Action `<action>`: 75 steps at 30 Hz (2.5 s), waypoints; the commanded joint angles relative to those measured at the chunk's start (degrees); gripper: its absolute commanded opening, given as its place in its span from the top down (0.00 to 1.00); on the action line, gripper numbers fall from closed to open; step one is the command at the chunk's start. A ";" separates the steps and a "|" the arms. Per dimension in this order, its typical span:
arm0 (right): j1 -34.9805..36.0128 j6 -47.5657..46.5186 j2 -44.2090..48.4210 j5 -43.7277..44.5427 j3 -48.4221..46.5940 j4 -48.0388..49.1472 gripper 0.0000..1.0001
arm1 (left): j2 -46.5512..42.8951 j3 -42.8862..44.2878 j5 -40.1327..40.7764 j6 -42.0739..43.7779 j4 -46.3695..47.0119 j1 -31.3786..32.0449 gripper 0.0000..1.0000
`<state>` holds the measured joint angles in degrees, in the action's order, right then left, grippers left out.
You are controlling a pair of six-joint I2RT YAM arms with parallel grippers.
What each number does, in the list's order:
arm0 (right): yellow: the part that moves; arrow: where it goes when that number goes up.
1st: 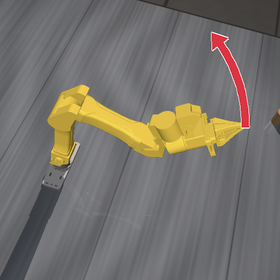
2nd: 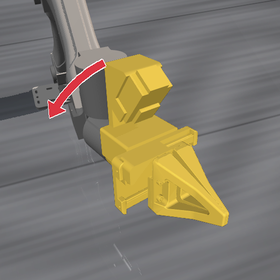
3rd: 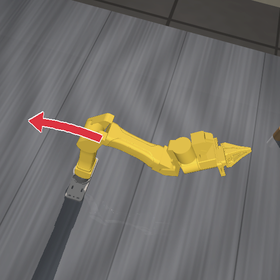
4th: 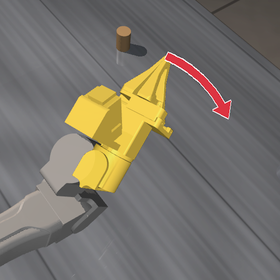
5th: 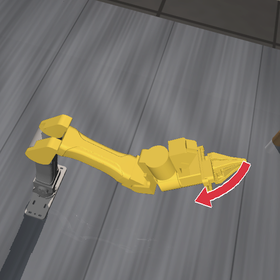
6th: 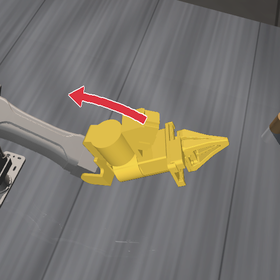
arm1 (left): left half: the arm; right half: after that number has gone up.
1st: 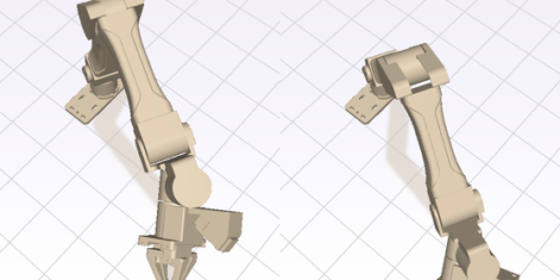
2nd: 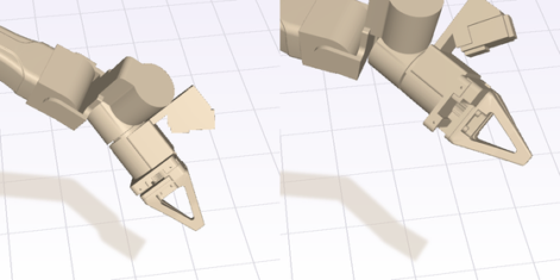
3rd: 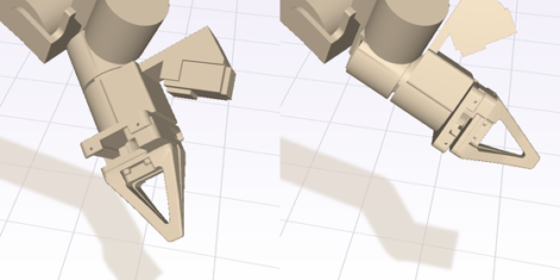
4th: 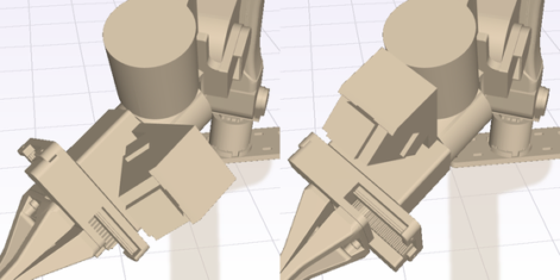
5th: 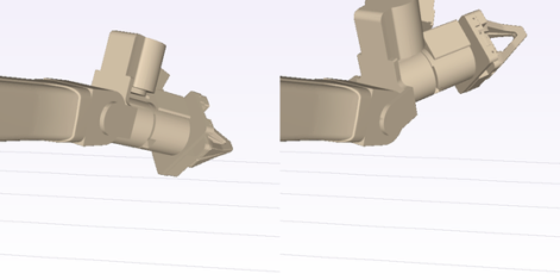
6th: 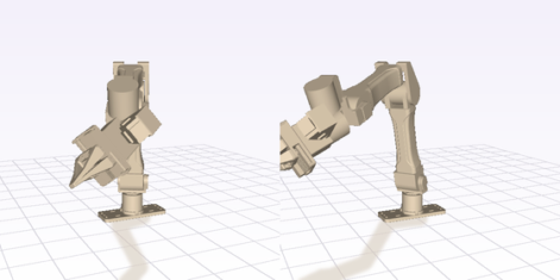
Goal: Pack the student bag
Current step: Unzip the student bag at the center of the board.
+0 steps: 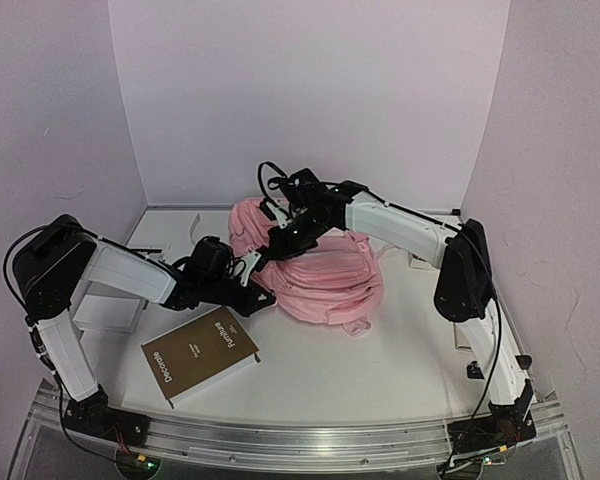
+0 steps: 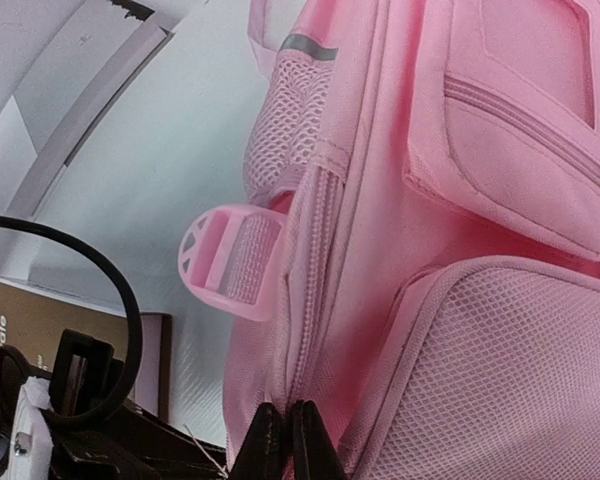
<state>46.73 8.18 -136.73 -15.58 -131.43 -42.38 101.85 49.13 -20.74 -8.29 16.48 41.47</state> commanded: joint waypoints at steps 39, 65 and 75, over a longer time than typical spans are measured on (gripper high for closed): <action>0.31 -11.39 5.47 -18.81 11.80 1.60 0.43 | -4.54 0.78 -0.25 -5.37 -4.16 -2.88 1.00; 1.70 -8.62 2.12 -6.44 14.47 3.24 0.90 | -6.12 -0.41 -1.12 -7.34 -1.31 -2.98 1.00; 1.42 -4.25 3.40 -7.07 8.58 3.23 1.00 | -7.70 -2.62 -3.18 -5.98 1.00 -2.72 1.00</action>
<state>48.56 1.14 -133.29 -24.01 -118.43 -40.07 99.05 47.20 -20.05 -15.19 10.79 38.50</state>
